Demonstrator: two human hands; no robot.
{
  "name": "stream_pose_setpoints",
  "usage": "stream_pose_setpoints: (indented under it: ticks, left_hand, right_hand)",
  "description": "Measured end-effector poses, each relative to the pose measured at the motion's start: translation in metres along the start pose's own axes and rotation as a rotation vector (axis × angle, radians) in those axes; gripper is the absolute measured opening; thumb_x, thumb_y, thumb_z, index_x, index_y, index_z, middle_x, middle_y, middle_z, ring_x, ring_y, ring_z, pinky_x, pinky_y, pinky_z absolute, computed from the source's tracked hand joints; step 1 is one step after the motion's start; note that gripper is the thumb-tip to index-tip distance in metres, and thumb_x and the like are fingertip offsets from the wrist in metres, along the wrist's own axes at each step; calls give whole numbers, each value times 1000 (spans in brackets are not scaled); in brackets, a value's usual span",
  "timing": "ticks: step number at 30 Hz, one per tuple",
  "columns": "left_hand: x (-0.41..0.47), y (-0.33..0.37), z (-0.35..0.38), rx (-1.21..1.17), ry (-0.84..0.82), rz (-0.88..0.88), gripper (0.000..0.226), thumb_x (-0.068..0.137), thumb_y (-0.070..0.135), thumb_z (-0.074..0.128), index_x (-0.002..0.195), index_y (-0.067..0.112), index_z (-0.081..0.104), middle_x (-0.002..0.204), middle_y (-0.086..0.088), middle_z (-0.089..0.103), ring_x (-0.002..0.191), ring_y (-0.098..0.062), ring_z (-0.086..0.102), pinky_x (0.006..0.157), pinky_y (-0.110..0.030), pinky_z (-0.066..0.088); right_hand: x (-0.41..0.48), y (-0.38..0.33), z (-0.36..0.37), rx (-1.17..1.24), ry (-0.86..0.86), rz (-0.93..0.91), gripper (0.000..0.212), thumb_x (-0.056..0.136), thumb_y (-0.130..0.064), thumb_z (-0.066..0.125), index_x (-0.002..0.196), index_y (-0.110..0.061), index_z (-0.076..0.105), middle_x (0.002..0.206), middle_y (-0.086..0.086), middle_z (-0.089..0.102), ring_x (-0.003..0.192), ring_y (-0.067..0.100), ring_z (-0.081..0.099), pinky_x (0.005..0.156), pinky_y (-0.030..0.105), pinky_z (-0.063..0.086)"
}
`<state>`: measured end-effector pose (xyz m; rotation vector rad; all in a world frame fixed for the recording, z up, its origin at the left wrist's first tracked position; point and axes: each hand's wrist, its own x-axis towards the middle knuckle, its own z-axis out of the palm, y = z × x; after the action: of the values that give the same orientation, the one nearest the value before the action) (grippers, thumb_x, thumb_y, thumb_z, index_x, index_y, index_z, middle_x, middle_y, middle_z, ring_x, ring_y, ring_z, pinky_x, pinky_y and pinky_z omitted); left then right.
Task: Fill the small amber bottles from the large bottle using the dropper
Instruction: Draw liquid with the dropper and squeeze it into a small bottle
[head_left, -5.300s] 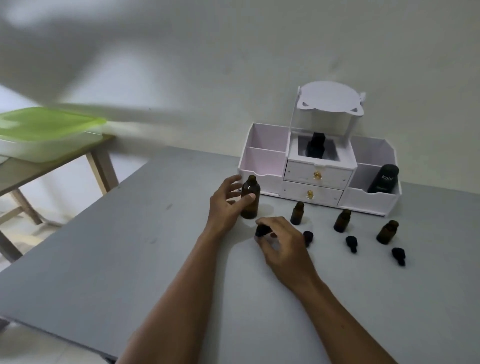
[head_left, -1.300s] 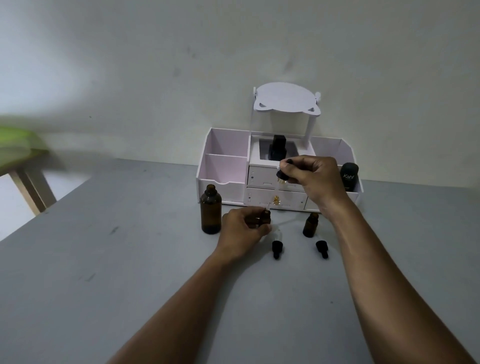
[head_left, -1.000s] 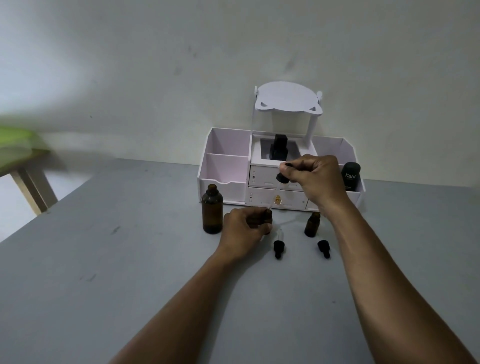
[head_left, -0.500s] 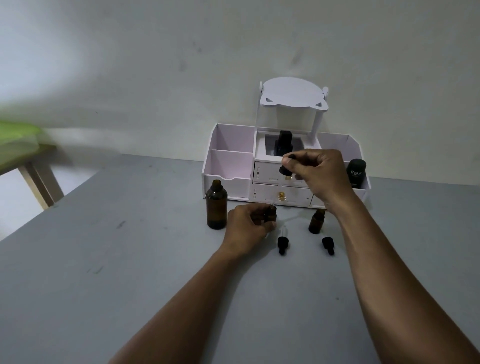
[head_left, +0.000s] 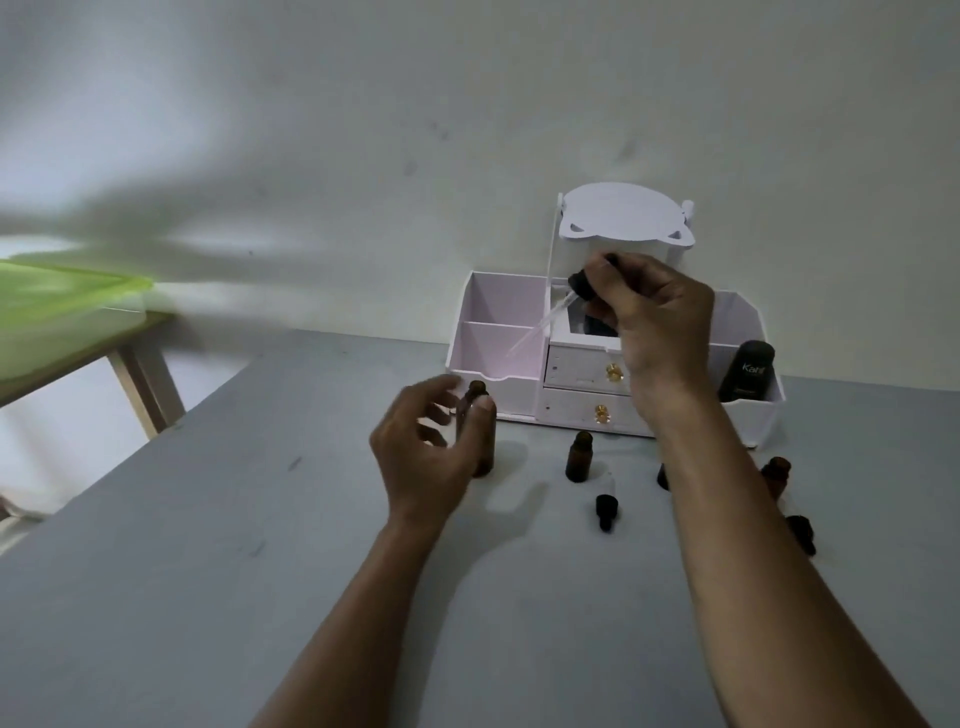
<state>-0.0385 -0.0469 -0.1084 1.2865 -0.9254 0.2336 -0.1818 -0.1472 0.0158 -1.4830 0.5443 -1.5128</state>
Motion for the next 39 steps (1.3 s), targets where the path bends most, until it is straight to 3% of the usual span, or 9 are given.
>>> stream_pose_setpoints:
  ticks: [4, 9, 15, 18, 22, 25, 29, 33, 39]
  left_hand:
    - [16, -34, -16, -56, -222, -350, 54, 77, 42, 79, 126, 26, 65, 112, 7, 70, 102, -10, 67, 71, -15, 52]
    - [21, -52, -24, -188, -481, -495, 64, 65, 45, 83, 123, 22, 70, 117, 5, 74, 108, -10, 71, 93, -31, 54]
    - [21, -49, -22, -237, -544, -487, 46, 74, 3, 85, 116, 18, 74, 105, -1, 78, 101, -14, 74, 88, -26, 56]
    - [21, -50, -22, -197, -559, -476, 48, 73, 8, 87, 118, 17, 73, 104, 1, 79, 98, -11, 75, 88, -24, 57]
    - [21, -50, -22, -163, -573, -458, 50, 74, 12, 87, 121, 17, 72, 106, 3, 78, 97, -8, 74, 88, -23, 57]
    - [21, -51, -22, -166, -576, -450, 50, 76, 12, 86, 123, 15, 71, 107, 1, 77, 97, -9, 74, 84, -20, 57]
    - [22, -52, -22, -138, -588, -427, 49, 78, 15, 85, 125, 15, 71, 109, 1, 77, 98, -9, 74, 84, -20, 57]
    - [22, -52, -22, -126, -587, -412, 49, 78, 18, 85, 125, 16, 71, 111, 1, 77, 99, -10, 74, 87, -24, 58]
    - [22, -53, -21, -119, -581, -397, 46, 78, 18, 85, 122, 16, 71, 109, 0, 77, 97, -10, 74, 87, -24, 59]
  right_hand:
    - [-6, 16, 18, 11, 2, 45, 8, 87, -11, 74, 84, -18, 76, 68, -8, 75, 70, 7, 73, 73, 27, 61]
    - [-8, 32, 21, -18, -19, 81, 7, 87, -14, 75, 87, -20, 76, 73, -9, 76, 78, 11, 76, 76, 27, 61]
    - [-8, 38, 24, -72, -65, 56, 6, 88, -14, 74, 88, -20, 76, 72, -12, 76, 77, 9, 75, 79, 31, 62]
    - [-9, 40, 27, -130, -94, 6, 7, 89, -17, 73, 88, -23, 75, 77, -8, 76, 79, 11, 75, 80, 31, 61]
    - [-15, 41, 37, -210, -245, -61, 10, 91, -18, 71, 100, -21, 75, 88, -6, 76, 83, 5, 73, 79, 20, 59]
    - [-20, 51, 46, -269, -324, -35, 16, 90, -18, 72, 106, -16, 75, 91, -8, 76, 84, 1, 73, 77, 12, 55]
    - [-26, 73, 50, -381, -375, 19, 22, 89, -24, 73, 108, -15, 76, 98, -3, 77, 89, 6, 73, 81, 13, 55]
    - [-29, 85, 48, -440, -384, 40, 21, 88, -27, 74, 104, -14, 78, 95, -5, 75, 86, 0, 68, 69, -1, 47]
    - [-30, 90, 50, -469, -342, -8, 15, 87, -20, 75, 97, -10, 78, 85, -6, 70, 76, 1, 65, 63, -1, 46]
